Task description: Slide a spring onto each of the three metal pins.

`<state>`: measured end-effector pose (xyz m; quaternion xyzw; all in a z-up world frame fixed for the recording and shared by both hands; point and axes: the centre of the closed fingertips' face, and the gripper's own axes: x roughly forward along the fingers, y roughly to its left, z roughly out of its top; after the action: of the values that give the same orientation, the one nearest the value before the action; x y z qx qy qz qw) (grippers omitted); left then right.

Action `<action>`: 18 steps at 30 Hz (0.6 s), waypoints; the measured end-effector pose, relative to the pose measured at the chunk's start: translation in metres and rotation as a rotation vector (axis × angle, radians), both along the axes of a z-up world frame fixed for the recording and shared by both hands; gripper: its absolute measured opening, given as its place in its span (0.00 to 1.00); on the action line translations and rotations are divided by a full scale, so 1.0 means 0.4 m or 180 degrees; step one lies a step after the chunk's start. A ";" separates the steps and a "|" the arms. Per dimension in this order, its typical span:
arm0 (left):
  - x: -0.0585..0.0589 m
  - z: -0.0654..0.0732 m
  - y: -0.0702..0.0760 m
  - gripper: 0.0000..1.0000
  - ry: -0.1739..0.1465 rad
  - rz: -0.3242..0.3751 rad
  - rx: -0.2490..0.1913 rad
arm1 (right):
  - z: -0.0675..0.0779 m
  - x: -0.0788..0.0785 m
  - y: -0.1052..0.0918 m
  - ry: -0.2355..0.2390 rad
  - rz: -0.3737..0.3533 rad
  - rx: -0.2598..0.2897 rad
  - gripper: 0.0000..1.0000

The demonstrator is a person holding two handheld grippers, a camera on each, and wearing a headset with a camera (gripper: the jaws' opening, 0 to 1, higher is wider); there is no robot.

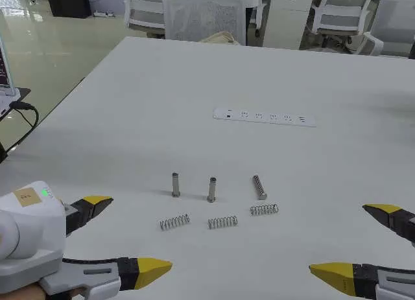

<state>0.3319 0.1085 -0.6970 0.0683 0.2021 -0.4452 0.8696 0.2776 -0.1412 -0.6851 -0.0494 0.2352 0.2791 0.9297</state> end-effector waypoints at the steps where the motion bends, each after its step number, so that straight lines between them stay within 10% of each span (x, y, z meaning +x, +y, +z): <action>1: 0.001 0.001 0.001 0.87 -0.0002 0.0006 -0.0007 | -0.001 0.000 0.000 0.0005 0.0000 -0.0006 0.93; 18: 0.000 0.000 0.000 0.87 0.0008 0.0018 0.0001 | -0.001 0.004 0.003 -0.0007 0.0008 0.0002 0.93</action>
<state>0.3318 0.1087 -0.6971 0.0672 0.2035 -0.4429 0.8706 0.2791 -0.1402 -0.6853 -0.0497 0.2341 0.2803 0.9296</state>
